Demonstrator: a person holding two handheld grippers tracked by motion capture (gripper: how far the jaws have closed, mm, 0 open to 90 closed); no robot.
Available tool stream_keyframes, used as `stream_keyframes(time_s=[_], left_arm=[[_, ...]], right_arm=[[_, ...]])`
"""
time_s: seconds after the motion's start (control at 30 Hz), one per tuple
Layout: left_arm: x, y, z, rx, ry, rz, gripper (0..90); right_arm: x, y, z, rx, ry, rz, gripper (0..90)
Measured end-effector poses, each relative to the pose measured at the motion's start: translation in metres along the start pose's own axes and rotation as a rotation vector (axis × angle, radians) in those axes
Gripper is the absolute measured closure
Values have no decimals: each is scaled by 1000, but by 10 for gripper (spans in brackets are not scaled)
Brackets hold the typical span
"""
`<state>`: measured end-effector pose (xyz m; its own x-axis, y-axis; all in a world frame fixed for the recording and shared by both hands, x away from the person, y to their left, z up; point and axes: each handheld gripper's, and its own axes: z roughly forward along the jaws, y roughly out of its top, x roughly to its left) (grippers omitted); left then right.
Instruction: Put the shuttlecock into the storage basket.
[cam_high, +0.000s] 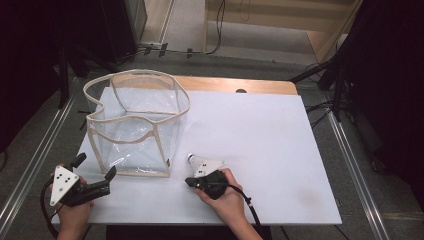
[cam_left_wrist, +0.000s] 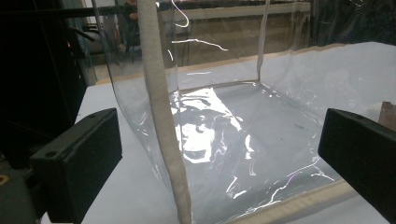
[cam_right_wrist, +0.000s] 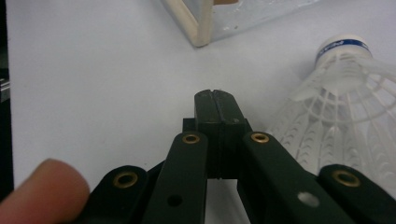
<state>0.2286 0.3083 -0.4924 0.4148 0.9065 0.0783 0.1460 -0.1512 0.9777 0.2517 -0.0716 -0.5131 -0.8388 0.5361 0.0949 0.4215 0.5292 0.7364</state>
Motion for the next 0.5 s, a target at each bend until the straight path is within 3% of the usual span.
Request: stream_keyframes(time_s=[0.37, 0.5], left_arm=[[0, 0, 0, 0, -1, 1, 3], [0, 0, 0, 1, 0, 2, 3]], right_arm=[[-9, -3, -3, -2, -47, 28, 879], [-20, -4, -7, -7, -72, 45, 879]])
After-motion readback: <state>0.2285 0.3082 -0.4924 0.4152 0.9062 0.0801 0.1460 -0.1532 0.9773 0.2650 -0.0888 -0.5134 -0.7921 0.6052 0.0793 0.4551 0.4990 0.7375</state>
